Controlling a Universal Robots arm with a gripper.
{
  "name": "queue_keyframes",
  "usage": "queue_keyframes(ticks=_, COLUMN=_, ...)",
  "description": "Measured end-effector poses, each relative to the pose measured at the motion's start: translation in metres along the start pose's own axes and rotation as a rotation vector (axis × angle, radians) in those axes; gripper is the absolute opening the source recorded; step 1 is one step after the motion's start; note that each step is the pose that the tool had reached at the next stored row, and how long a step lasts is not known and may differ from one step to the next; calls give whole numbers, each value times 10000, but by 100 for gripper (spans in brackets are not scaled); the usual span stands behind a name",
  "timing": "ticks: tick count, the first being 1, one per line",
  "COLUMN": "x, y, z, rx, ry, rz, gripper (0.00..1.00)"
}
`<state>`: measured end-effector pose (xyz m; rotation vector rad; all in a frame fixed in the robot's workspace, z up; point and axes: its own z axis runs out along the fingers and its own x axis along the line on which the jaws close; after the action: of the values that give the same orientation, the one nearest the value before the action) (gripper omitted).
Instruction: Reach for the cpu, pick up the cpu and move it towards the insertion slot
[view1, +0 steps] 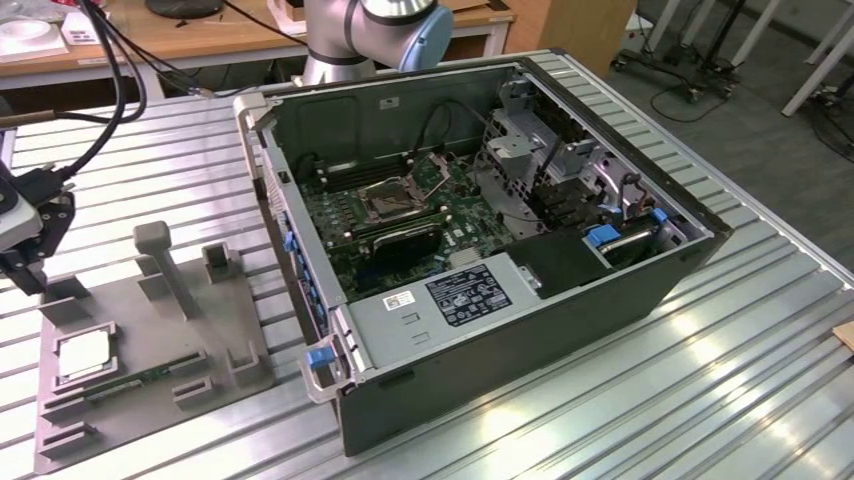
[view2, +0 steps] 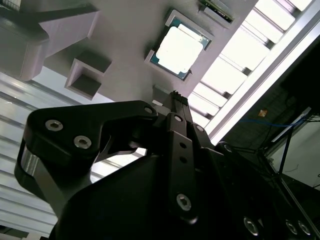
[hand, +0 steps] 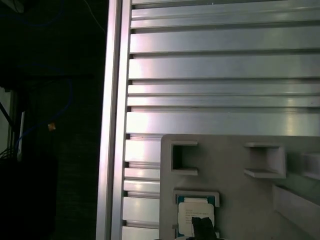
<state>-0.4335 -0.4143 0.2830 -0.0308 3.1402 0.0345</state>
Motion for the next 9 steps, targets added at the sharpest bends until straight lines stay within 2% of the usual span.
queue_keyframes(ticks=9, x=3, y=-15, z=99, rx=-1, ry=-1, rz=-1, gripper=11)
